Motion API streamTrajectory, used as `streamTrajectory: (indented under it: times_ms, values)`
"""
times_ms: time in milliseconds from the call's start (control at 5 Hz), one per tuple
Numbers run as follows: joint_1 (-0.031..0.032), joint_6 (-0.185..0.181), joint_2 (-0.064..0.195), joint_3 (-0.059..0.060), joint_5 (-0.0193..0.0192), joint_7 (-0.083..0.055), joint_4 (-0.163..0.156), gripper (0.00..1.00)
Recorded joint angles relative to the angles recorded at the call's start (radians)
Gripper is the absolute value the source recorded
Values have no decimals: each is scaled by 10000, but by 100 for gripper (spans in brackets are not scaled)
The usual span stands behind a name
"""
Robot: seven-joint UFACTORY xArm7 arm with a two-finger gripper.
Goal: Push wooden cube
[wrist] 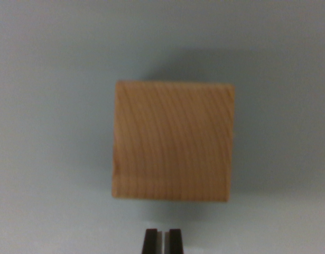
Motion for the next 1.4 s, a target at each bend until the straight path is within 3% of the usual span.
streamTrajectory:
  times_ms: [200, 400, 600, 800, 1000, 1200, 1400]
  values:
    - [-4, 142, 258, -11, -8, -14, 400, 100]
    - [-4, 142, 258, -11, -8, -14, 400, 100]
    - [-9, 297, 540, -24, -17, -30, 837, 100]
    - [-9, 297, 540, -24, -17, -30, 837, 100]
    - [-13, 461, 838, -37, -26, -47, 1299, 100]
    - [-13, 461, 838, -37, -26, -47, 1299, 100]
    - [-18, 630, 1143, -51, -36, -64, 1773, 100]
